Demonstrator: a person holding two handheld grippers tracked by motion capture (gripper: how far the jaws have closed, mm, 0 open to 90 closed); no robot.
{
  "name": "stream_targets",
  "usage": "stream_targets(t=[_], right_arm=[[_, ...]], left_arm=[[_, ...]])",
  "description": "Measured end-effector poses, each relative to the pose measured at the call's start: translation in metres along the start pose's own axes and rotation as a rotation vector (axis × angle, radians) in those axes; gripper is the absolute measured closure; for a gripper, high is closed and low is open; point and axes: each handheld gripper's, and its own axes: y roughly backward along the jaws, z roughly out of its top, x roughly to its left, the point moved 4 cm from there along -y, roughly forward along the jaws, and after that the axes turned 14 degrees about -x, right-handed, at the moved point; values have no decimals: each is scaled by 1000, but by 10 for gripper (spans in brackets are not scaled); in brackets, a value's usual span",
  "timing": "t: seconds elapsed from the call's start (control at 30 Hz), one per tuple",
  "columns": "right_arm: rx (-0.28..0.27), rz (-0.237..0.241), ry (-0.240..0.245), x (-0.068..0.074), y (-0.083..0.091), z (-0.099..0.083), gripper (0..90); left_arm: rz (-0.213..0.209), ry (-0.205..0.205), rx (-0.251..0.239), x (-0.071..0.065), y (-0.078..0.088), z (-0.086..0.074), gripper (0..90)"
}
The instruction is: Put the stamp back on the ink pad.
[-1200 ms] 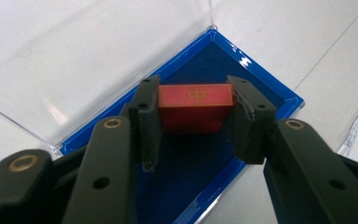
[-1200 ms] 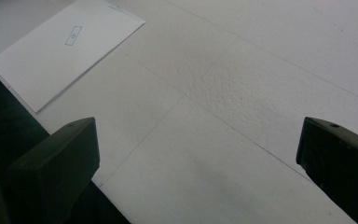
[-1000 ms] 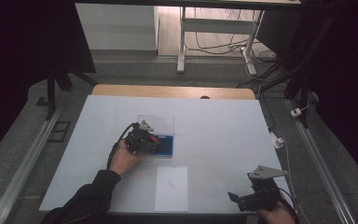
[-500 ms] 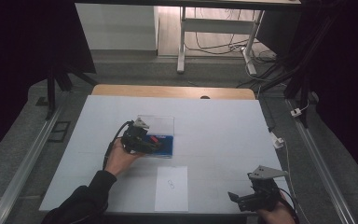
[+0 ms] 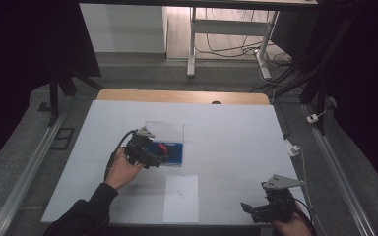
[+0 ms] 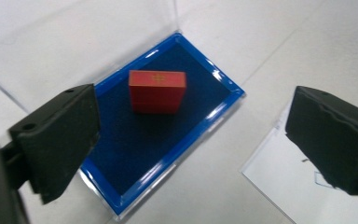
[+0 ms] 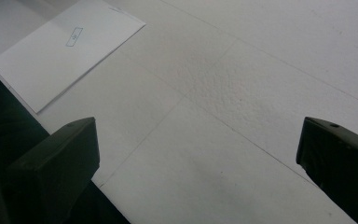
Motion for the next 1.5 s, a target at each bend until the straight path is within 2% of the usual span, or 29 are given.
stream_targets(t=[0.1,0.3,0.5,0.6,0.63,0.77,0.9,1.2,1.5], right_arm=[[2,-1,3,0,0,0,0],[2,-1,2,0,0,0,0],[0,2,0,0,0,0,0],[-2,3,-2,0,0,0,0],[-2,4,0,0,0,0,0],[2,4,4,0,0,0,0],[1,4,-1,0,0,0,0],[-1,4,-7,0,0,0,0],[-8,2,-14,-1,1,0,0]], left_arm=[[-13,-6,-5,-1,5,-1,3],[-14,4,-25,-4,17,-2,0],[-55,36,-50,-4,29,-6,0],[-77,77,-58,-4,36,-8,0],[-85,79,-59,-5,38,-9,0],[-96,56,-56,-11,46,-13,0],[-113,54,-72,-15,55,-17,0],[-101,69,-93,-22,78,-27,0],[-69,89,-116,-25,104,-42,0]])
